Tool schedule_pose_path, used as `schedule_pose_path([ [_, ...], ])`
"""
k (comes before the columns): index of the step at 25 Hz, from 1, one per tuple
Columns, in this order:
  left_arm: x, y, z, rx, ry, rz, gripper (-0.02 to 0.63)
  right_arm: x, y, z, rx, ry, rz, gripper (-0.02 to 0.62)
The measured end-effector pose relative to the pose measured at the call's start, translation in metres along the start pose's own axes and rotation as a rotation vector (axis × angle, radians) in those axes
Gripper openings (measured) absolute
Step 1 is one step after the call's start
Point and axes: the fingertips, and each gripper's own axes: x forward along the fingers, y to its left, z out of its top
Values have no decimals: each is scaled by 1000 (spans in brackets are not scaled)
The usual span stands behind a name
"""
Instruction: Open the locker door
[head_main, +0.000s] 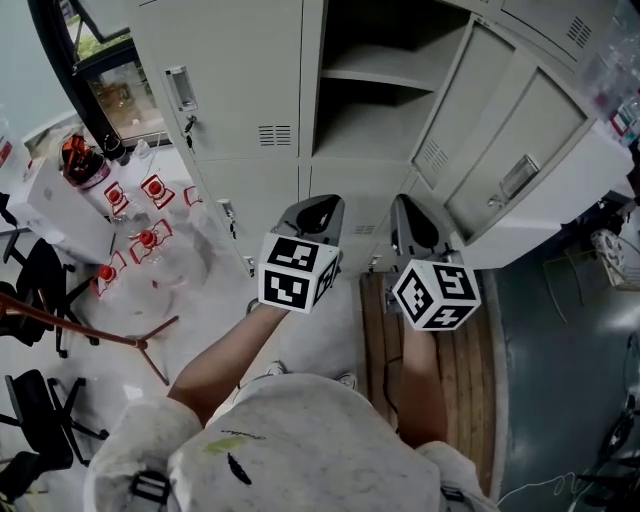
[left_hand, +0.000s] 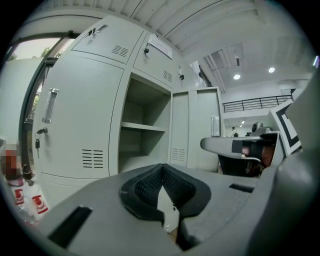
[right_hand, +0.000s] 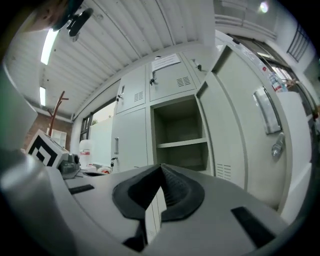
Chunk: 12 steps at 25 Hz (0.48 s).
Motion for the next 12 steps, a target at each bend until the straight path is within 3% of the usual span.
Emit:
schedule_pose_path([
  [4,-4,9,2,10,-10,25,6,5,12,-7,-111,16,-24,3],
  [12,-5,14,-2,11,1,38,6,7,14,-16,-126,36,-19,3],
])
